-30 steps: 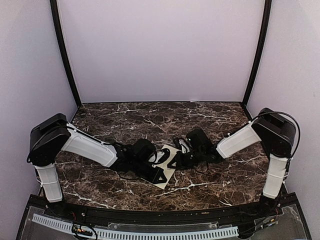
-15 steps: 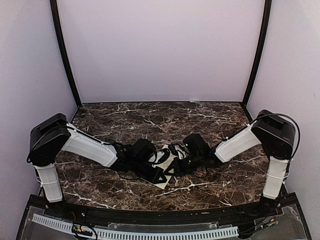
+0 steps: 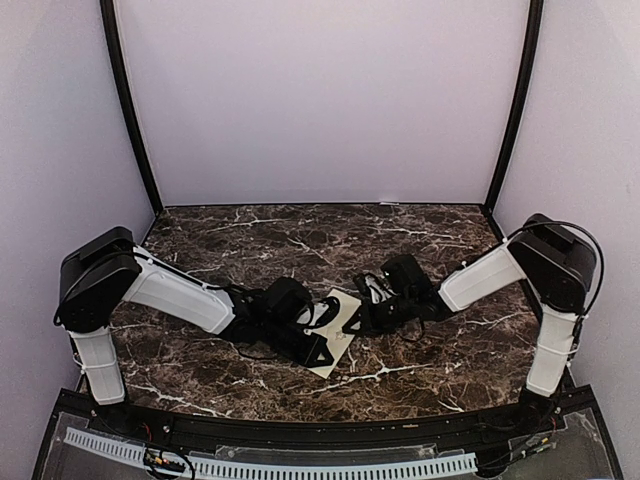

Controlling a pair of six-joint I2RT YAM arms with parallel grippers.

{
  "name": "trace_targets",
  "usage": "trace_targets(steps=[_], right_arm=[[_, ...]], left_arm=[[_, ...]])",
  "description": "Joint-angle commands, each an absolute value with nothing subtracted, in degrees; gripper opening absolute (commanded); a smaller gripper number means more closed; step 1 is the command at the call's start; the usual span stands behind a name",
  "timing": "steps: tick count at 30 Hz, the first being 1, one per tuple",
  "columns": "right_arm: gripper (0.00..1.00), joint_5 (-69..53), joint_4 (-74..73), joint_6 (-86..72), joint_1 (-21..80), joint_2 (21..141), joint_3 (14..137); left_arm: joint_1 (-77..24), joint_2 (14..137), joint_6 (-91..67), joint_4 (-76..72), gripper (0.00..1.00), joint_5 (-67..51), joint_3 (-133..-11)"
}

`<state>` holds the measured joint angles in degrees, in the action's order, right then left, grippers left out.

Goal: Place the letter into the envelope and seal it
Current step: Seal the envelope flap on the envelope.

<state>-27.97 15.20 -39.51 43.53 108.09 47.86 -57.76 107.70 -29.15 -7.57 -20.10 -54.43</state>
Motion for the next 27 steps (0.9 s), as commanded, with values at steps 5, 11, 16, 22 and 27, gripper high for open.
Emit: trace_targets(steps=[5, 11, 16, 22, 27], right_arm=[[0.00, -23.3, 9.5, -35.9, 41.1, 109.7, 47.7], [0.00, -27.4, 9.2, -34.0, 44.5, 109.4, 48.1], [0.00, -30.8, 10.7, -35.3, 48.1, 108.6, 47.6], [0.00, -30.9, 14.0, -38.6, 49.6, 109.9, 47.9], [0.00, -28.9, 14.6, -40.8, 47.1, 111.0, 48.2]], left_arm=[[-57.9, 107.1, -28.8, -3.2, 0.02, -19.0, -54.3], [-57.8, 107.1, -28.8, -3.0, 0.02, -18.9, -54.7], [-57.9, 107.1, -28.7, -2.9, 0.02, -18.8, -54.9], [-57.9, 107.1, -28.6, -2.7, 0.02, -18.8, -54.8], [-57.8, 107.1, -28.7, -2.6, 0.02, -18.7, -54.7]])
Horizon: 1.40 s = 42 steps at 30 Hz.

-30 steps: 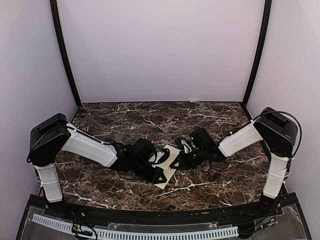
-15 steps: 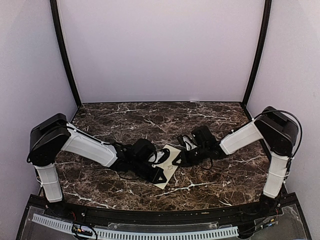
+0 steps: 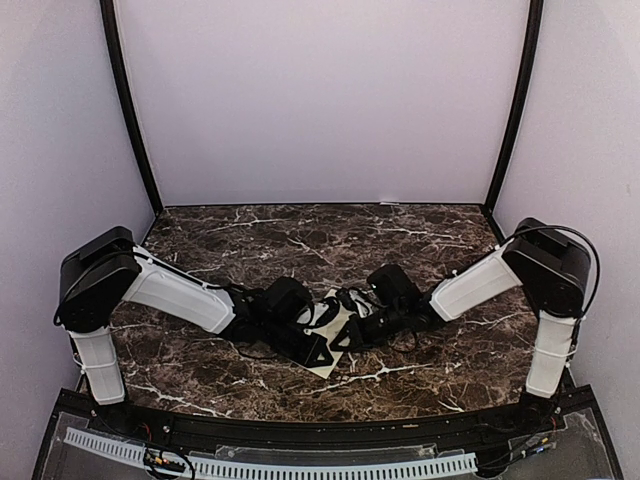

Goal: Place the letter into the envelope and seal it
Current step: Seal the envelope flap on the envelope.

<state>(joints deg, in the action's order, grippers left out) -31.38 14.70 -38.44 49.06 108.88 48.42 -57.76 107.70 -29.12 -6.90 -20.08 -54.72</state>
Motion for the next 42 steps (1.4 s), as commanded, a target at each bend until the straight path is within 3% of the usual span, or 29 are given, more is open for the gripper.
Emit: trace_targets(steps=[1, 11, 21, 42], right_arm=[[0.00, -28.6, 14.9, -41.0, 46.5, 111.0, 48.0], [0.00, -27.4, 16.6, -41.7, 43.0, 112.3, 48.3], [0.00, -32.8, 16.2, -40.4, 48.9, 114.5, 50.5], [0.00, -23.3, 18.8, -46.2, 45.9, 117.7, 54.0]], left_arm=[[-57.8, 107.0, -28.7, -2.6, 0.02, -18.8, -54.6], [-57.8, 106.9, -28.7, -2.5, 0.02, -18.8, -54.6], [-57.8, 106.7, -28.9, -2.7, 0.02, -18.7, -54.7], [-57.8, 106.7, -29.0, -2.9, 0.02, -19.1, -54.4]])
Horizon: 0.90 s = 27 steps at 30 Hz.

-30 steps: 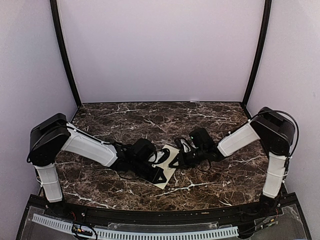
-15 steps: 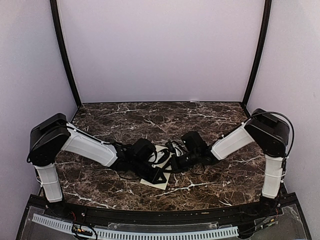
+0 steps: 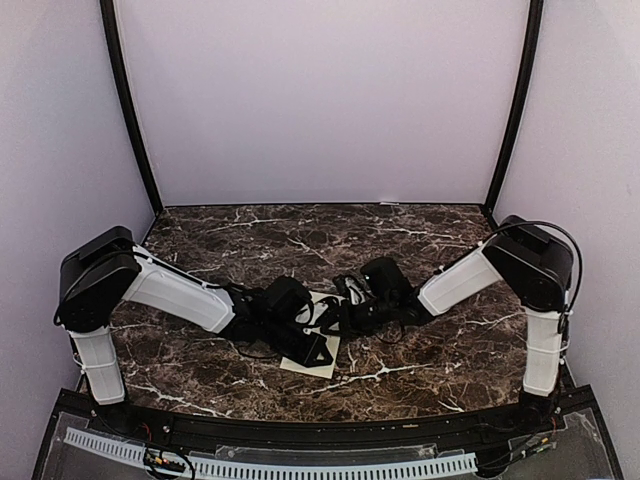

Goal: Place the letter into the envelope and seal it
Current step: Seal the envelope flap on the envelope.

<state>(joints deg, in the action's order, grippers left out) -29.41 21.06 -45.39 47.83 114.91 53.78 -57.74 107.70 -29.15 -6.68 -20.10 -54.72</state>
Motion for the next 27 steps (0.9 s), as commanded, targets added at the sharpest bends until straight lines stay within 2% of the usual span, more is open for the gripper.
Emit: trace_targets(steps=[1, 8, 15, 19, 22, 26, 27], right_arm=[[0.00, -23.2, 18.5, -45.9, 45.8, 117.8, 54.2], [0.00, -25.4, 18.0, -43.4, 45.1, 115.8, 55.9], [0.00, -24.7, 11.1, -39.5, 41.8, 106.4, 59.4], [0.08, -20.7, 6.2, -37.4, 38.7, 100.5, 59.1], [0.15, -17.0, 2.7, -35.9, 36.8, 95.3, 57.5], [0.32, -9.1, -4.1, -32.3, 34.9, 86.6, 55.5], [0.37, -7.7, -5.6, -31.3, 34.4, 84.5, 55.2]], left_arm=[[-57.8, 106.7, -29.0, -3.0, 0.02, -19.0, -54.4], [-57.8, 106.5, -29.4, -4.0, 0.02, -16.7, -55.9], [-54.7, 108.6, -29.7, -10.2, 0.03, -17.5, -59.2], [-54.0, 110.8, -29.0, -12.6, 0.04, -17.9, -63.4], [-54.0, 110.5, -28.0, -13.0, 0.09, -17.7, -67.1], [-52.5, 105.5, -25.7, -11.1, 0.23, -15.3, -68.0], [-51.8, 104.2, -25.6, -10.4, 0.29, -15.2, -67.5]])
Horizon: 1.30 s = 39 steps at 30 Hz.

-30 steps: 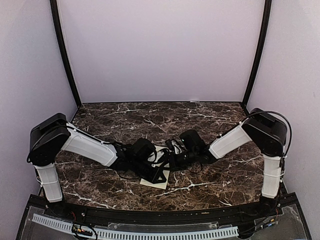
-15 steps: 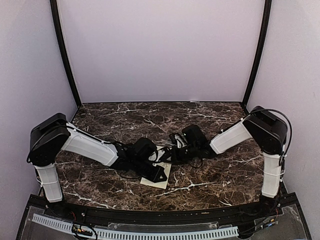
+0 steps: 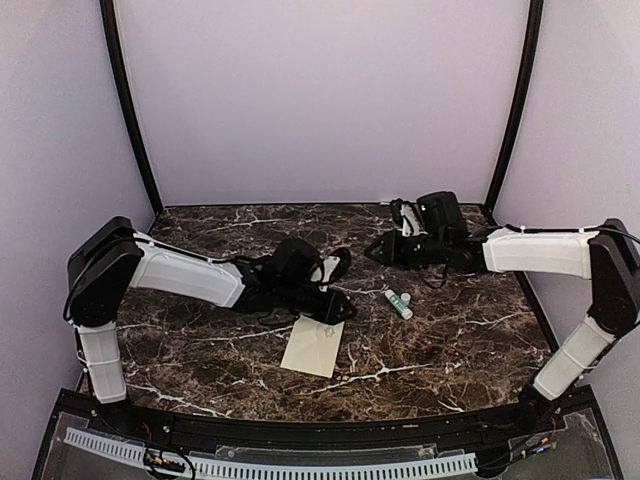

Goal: Place the letter into the envelope and seal it
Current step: Seal the envelope flap on the envelope.

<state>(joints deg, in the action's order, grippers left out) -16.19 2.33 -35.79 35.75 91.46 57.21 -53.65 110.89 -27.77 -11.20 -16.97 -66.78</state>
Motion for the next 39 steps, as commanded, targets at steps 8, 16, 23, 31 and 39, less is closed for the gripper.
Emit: trace_targets(steps=[8, 16, 23, 31, 39], right_arm=[[0.58, -1.4, -15.9, -24.5, 31.4, 75.7, 52.4], [0.49, -19.5, -4.1, -26.0, 36.3, 77.7, 46.6], [0.31, -21.9, 3.7, -30.8, 42.7, 87.4, 48.2], [0.22, -24.3, 9.3, -33.1, 47.3, 100.4, 54.1], [0.15, -26.1, 11.4, -33.9, 47.9, 108.9, 57.8]], left_arm=[[-37.5, 90.2, -23.6, 3.1, 0.59, -20.7, -67.4], [-30.6, 90.2, -19.9, 10.1, 0.58, -26.6, -66.7], [-31.3, 96.0, -20.8, 8.0, 0.45, -32.1, -60.7], [-35.1, 103.0, -18.9, 10.6, 0.38, -32.2, -60.7], [-37.3, 106.3, -17.9, 11.3, 0.33, -30.9, -61.2]])
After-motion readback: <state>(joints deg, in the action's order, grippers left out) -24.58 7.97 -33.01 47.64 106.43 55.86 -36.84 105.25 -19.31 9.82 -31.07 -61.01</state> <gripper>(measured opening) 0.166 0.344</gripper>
